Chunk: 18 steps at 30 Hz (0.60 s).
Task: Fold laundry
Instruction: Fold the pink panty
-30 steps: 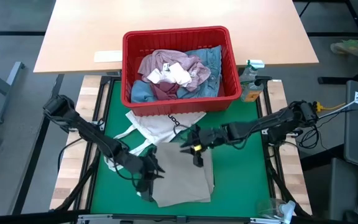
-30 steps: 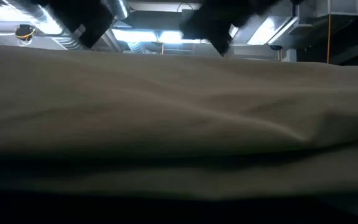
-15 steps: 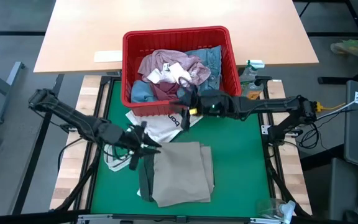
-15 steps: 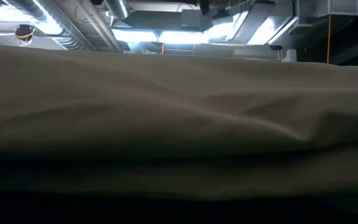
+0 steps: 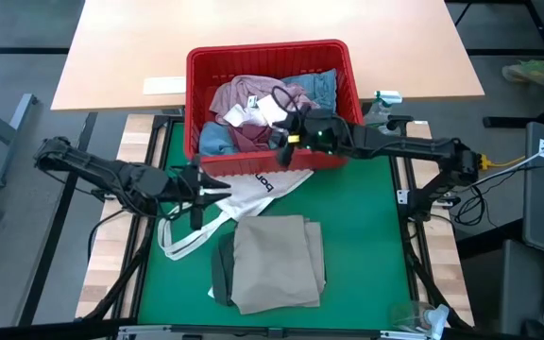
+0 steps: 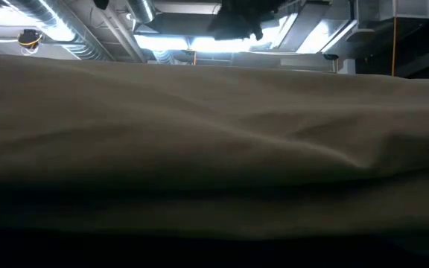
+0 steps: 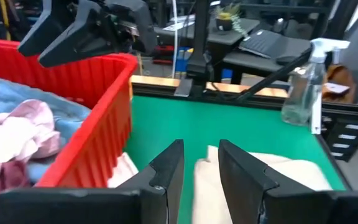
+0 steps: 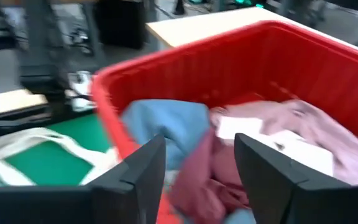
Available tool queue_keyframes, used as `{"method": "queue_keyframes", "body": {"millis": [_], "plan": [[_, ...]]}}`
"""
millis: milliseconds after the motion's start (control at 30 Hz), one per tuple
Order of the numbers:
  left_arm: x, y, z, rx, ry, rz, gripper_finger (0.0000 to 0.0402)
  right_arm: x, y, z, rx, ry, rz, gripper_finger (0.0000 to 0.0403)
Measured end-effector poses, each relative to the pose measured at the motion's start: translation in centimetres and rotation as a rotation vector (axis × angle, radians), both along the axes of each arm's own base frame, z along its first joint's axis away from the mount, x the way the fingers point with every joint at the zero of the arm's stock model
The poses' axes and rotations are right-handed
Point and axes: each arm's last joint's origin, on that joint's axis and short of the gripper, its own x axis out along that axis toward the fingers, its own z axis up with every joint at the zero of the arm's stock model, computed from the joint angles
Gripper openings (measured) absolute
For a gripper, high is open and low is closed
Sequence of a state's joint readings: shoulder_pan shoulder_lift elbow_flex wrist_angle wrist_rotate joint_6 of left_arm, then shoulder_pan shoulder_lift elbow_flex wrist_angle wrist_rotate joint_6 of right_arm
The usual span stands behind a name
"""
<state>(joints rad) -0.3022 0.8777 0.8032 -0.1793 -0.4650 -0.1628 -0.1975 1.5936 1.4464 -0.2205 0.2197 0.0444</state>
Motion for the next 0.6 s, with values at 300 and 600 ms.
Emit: {"method": "queue_keyframes", "body": {"millis": [300,600], "plan": [[0.1,0.4,-0.4,0.005,0.038,0.027,0.0096,-1.4,-4.5,-0.2,0.005,0.023,-0.134,0.0198],[0.1,0.4,-0.4,0.004,0.04,0.026,0.0096,-2.3,-6.4,-0.6,0.019,0.063,-0.192,0.0198]]}}
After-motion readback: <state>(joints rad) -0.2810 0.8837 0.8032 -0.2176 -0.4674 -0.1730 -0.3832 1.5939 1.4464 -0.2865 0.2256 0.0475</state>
